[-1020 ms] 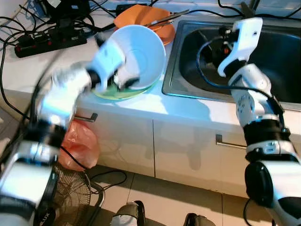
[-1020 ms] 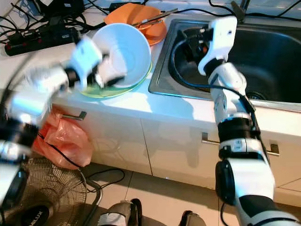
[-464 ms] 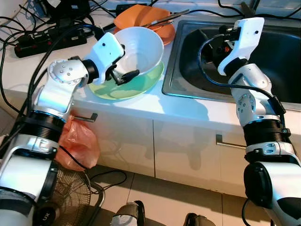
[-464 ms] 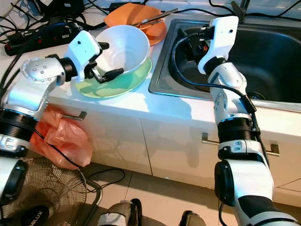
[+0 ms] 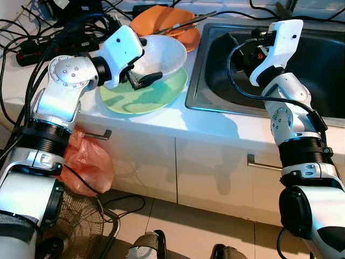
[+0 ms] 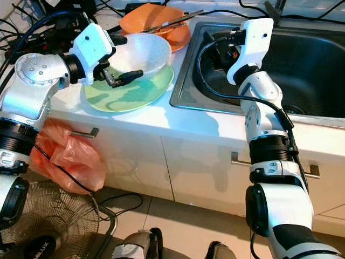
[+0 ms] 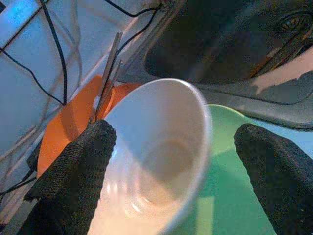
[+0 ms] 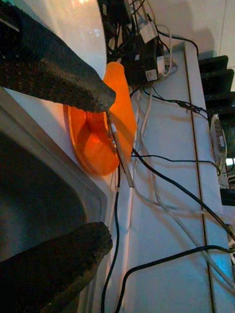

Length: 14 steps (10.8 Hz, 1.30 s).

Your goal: Kitchen organization

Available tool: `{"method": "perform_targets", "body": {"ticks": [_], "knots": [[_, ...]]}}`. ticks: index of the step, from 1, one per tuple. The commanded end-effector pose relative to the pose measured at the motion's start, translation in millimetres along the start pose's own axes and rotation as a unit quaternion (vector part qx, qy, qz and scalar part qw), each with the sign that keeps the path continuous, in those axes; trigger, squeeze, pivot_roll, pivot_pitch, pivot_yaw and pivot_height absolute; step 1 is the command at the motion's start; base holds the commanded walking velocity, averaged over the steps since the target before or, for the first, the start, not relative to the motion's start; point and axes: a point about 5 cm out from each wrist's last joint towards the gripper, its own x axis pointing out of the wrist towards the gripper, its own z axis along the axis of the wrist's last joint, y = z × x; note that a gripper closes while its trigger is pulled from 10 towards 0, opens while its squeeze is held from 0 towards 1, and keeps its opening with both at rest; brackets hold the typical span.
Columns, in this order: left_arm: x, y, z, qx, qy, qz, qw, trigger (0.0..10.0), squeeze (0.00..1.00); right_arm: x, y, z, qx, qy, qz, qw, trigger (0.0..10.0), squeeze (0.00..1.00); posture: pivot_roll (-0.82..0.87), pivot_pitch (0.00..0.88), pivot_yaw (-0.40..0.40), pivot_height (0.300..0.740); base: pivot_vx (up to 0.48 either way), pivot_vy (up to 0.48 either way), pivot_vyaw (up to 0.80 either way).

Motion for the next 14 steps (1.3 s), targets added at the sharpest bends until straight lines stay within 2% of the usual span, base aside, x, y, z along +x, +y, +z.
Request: {"method": "perform_targets", "body": {"ticks": [1, 5, 7, 9, 11, 12, 13, 14], "knots": [[-3.9, 6.6, 3.9, 0.016, 0.001, 0.002, 1.000, 10.0, 0.00, 0.4, 1.9, 1.5, 0.002, -0.005, 0.000, 1.000, 10.0, 0.00, 0.16, 0.124, 0.066, 0.740, 0.000, 0.000, 0.00], [-8.9, 3.6, -25.5, 0.052, 0.073, -0.028, 0.996, 10.0, 0.00, -0.6, 2.7, 2.1, 0.002, -0.009, 0.000, 1.000, 10.0, 0.00, 0.16, 0.129, 0.073, 0.740, 0.000, 0.000, 0.00], [-5.4, 3.1, -36.7, 0.037, 0.079, -0.009, 0.996, 10.0, 0.00, -3.0, 3.5, 0.9, 0.004, -0.009, -0.002, 1.000, 10.0, 0.00, 0.16, 0.139, 0.082, 0.740, 0.000, 0.000, 0.00], [2.5, 1.8, -37.2, 0.061, 0.078, 0.002, 0.995, 10.0, 0.00, -6.7, 1.0, 0.3, 0.002, -0.009, -0.008, 1.000, 10.0, 0.00, 0.15, 0.148, 0.087, 0.740, 0.000, 0.000, 0.00], [9.2, -3.1, -37.5, 0.095, 0.086, -0.012, 0.992, 10.0, 0.00, -9.4, -1.3, 0.3, 0.001, -0.008, -0.013, 1.000, 10.0, 0.00, 0.14, 0.154, 0.090, 0.740, 0.000, 0.000, 0.00], [13.4, -6.8, -37.5, 0.104, 0.087, -0.023, 0.990, 7.1, 0.00, -10.6, -1.7, 0.7, 0.001, -0.008, -0.014, 1.000, 10.0, 0.00, 0.14, 0.155, 0.093, 0.740, 0.000, 0.000, 0.00], [16.3, -10.0, -37.9, 0.110, 0.090, -0.036, 0.989, 0.0, 0.00, -11.5, -2.4, 1.0, 0.000, -0.008, -0.015, 1.000, 10.0, 0.00, 0.13, 0.156, 0.095, 0.740, 0.000, 0.000, 0.00], [18.6, -13.7, -40.1, 0.117, 0.100, -0.052, 0.987, 0.0, 0.00, -12.2, -3.2, 1.6, -0.001, -0.008, -0.017, 1.000, 10.0, 0.00, 0.13, 0.156, 0.097, 0.740, 0.000, 0.000, 0.00]]}}
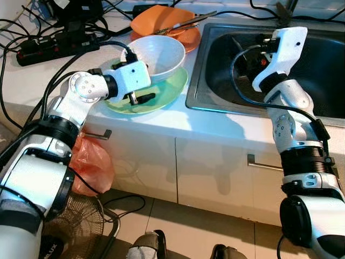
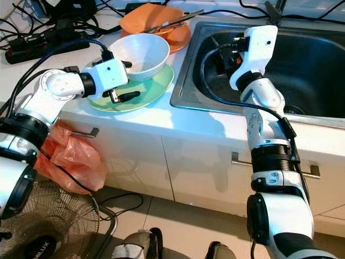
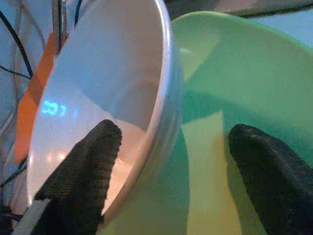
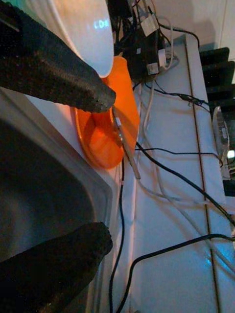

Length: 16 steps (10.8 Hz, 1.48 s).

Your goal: Kitchen organization

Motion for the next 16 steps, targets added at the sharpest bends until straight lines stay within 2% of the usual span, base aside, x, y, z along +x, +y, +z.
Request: {"method": "perform_targets", "body": {"ticks": [1, 12, 16], "knots": [[1.6, -2.2, -1.0, 0.011, 0.010, -0.019, 1.000, 0.0, 0.00, -0.5, -1.0, 6.1, -0.002, -0.009, -0.002, 1.000, 10.0, 0.00, 0.13, 0.155, 0.097, 0.740, 0.000, 0.000, 0.00], [2.0, -3.7, -7.5, 0.020, 0.027, -0.018, 0.999, 0.0, 0.00, -0.6, -1.6, 7.7, 0.000, -0.005, -0.007, 1.000, 10.0, 0.00, 0.13, 0.148, 0.095, 0.740, 0.000, 0.000, 0.00], [1.5, -1.5, -7.4, 0.038, 0.032, -0.005, 0.999, 0.0, 0.00, -0.5, -1.8, 6.2, 0.005, 0.000, -0.006, 1.000, 10.0, 0.00, 0.13, 0.148, 0.095, 0.740, 0.000, 0.000, 0.00]]}}
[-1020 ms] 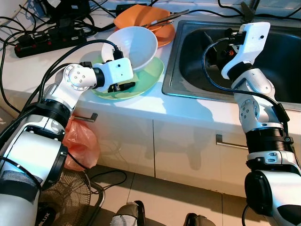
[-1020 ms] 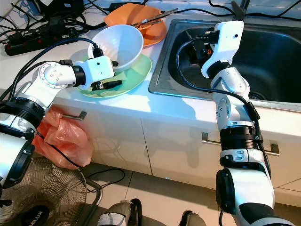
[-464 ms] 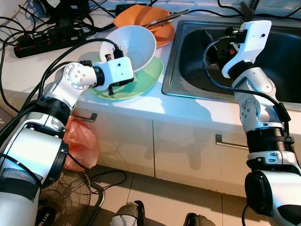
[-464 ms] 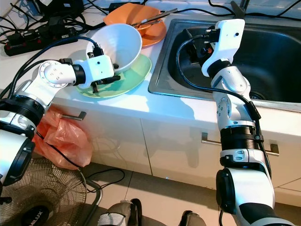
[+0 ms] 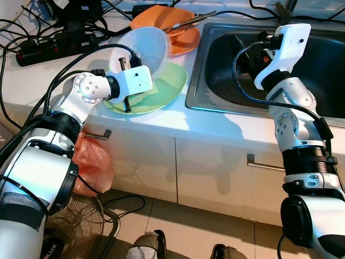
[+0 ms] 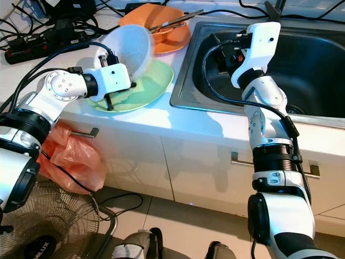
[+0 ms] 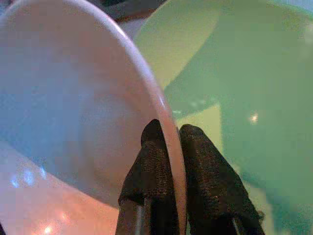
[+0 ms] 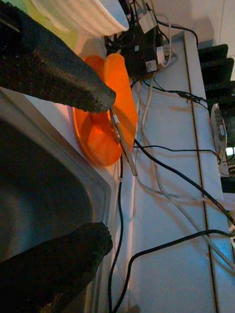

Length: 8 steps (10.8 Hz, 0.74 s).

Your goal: Kitchen organization

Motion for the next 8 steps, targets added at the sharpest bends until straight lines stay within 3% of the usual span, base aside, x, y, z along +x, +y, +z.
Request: {"method": "perform_targets", "body": {"ticks": [1, 2, 4, 6, 8], "knots": [[-2.1, 2.2, -2.5, 0.015, 0.011, 0.005, 1.000, 0.0, 0.00, -0.7, -1.5, 1.6, 0.006, 0.000, -0.002, 1.000, 10.0, 0.00, 0.13, 0.147, 0.093, 0.740, 0.000, 0.000, 0.00], [-1.8, 2.1, -2.7, 0.022, 0.013, 0.012, 1.000, 0.0, 0.00, -0.7, -1.6, 1.4, 0.009, 0.000, -0.002, 1.000, 10.0, 0.00, 0.13, 0.147, 0.093, 0.740, 0.000, 0.000, 0.00], [-0.5, 3.4, -1.2, 0.079, 0.022, 0.045, 0.996, 0.0, 0.00, -0.1, -1.3, 0.9, 0.013, 0.003, 0.003, 1.000, 10.0, 0.00, 0.13, 0.142, 0.091, 0.740, 0.000, 0.000, 0.00], [2.3, 3.7, 1.2, 0.187, 0.040, 0.085, 0.978, 0.0, 0.00, 1.5, 1.4, 2.7, 0.030, 0.007, 0.017, 0.999, 10.0, 0.00, 0.13, 0.139, 0.088, 0.740, 0.000, 0.000, 0.00], [5.3, 7.7, 12.7, 0.251, 0.014, 0.146, 0.957, 0.0, 0.00, 4.2, 8.8, 4.3, 0.098, 0.020, 0.052, 0.994, 10.0, 0.00, 0.13, 0.134, 0.080, 0.740, 0.000, 0.000, 0.00]]}}
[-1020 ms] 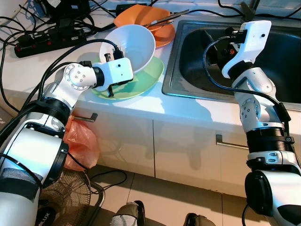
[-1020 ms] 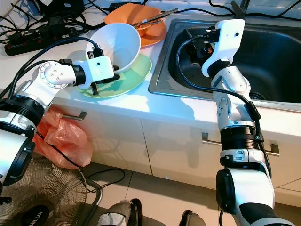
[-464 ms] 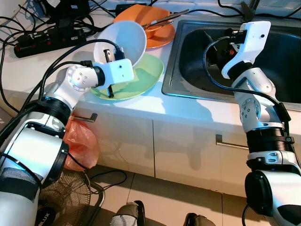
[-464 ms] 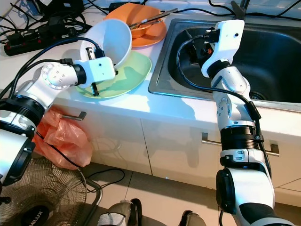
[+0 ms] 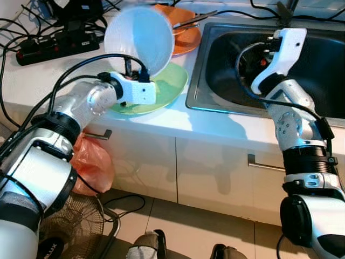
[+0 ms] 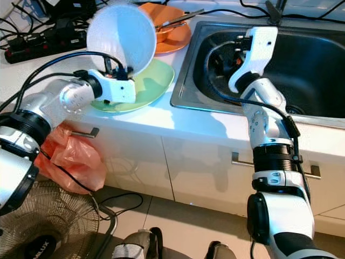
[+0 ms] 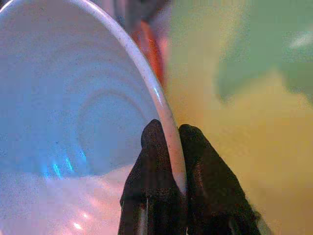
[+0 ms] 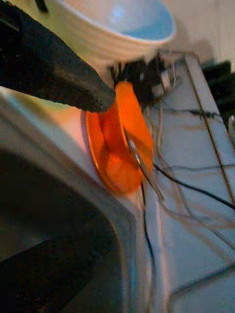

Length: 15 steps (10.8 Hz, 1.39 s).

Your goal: Kitchen organization

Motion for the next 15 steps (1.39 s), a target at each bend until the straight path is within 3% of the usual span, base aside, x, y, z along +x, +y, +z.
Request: {"method": "perform_targets", "body": {"ticks": [1, 3, 5, 7, 10, 12, 15], "knots": [[2.7, 17.9, 7.5, 0.019, -0.022, 0.049, 0.998, 0.0, 0.00, 5.1, 11.2, 13.0, 0.017, -0.017, 0.033, 0.999, 10.0, 0.00, 0.13, 0.133, 0.078, 0.740, 0.000, 0.000, 0.00], [8.1, 26.6, 25.7, 0.025, -0.066, 0.120, 0.990, 0.0, 0.00, 1.9, 25.6, 18.7, 0.054, -0.033, 0.099, 0.993, 10.0, 0.00, 0.13, 0.132, 0.069, 0.740, 0.000, 0.000, 0.00], [13.7, 20.2, 37.3, 0.025, -0.085, 0.124, 0.988, 0.0, 0.00, -5.3, 42.6, 32.4, 0.077, -0.065, 0.172, 0.980, 10.0, 0.00, 0.12, 0.130, 0.071, 0.740, 0.000, 0.000, 0.00], [18.1, 16.4, 48.3, 0.023, -0.104, 0.126, 0.986, 0.0, 0.00, -8.6, 50.2, 36.3, 0.084, -0.070, 0.201, 0.973, 10.0, 0.00, 0.12, 0.126, 0.069, 0.740, 0.000, 0.000, 0.00], [22.1, 18.0, 61.0, 0.028, -0.131, 0.134, 0.982, 0.0, 0.00, -9.4, 51.5, 35.7, 0.075, -0.063, 0.195, 0.976, 10.0, 0.00, 0.12, 0.125, 0.069, 0.740, 0.000, 0.000, 0.00], [24.3, 20.2, 67.8, 0.041, -0.142, 0.139, 0.979, 0.0, 0.00, -1.6, 50.1, 34.5, 0.046, -0.040, 0.151, 0.987, 10.0, 0.00, 0.13, 0.126, 0.067, 0.740, 0.000, 0.000, 0.00], [26.6, 12.7, 77.7, 0.050, -0.159, 0.141, 0.976, 0.0, 0.00, 11.0, 63.1, 36.7, -0.017, -0.016, 0.130, 0.991, 10.0, 0.00, 0.13, 0.124, 0.064, 0.740, 0.000, 0.000, 0.00]]}}
